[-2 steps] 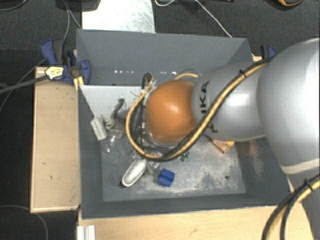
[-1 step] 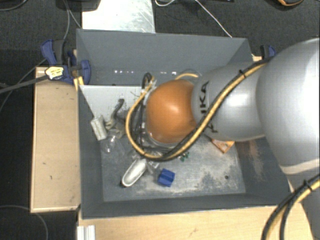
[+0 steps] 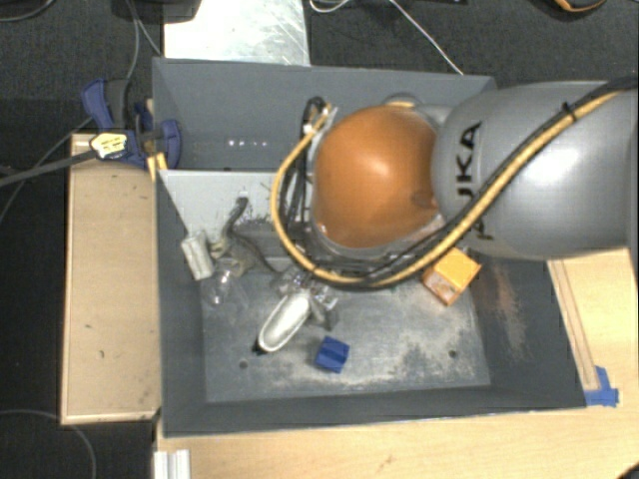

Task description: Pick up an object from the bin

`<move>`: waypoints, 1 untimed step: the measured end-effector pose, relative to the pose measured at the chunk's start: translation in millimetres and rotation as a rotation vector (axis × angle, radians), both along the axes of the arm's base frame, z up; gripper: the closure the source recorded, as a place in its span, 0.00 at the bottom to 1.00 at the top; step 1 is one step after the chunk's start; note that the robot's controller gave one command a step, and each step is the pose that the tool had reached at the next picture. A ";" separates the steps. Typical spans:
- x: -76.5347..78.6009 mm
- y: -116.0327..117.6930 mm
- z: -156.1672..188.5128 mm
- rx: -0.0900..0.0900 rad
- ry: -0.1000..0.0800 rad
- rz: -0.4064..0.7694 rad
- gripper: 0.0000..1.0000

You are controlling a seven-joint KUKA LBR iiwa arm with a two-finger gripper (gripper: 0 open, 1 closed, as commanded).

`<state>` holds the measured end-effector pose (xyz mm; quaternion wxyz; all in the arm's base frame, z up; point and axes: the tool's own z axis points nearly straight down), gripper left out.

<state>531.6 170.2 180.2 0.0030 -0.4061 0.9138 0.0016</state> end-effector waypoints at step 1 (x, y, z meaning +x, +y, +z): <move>5.7 -0.9 -9.4 0.003 -0.006 0.007 1.00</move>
Offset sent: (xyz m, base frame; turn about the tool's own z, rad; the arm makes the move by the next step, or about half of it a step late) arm 0.0057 -0.0046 0.1036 -0.0151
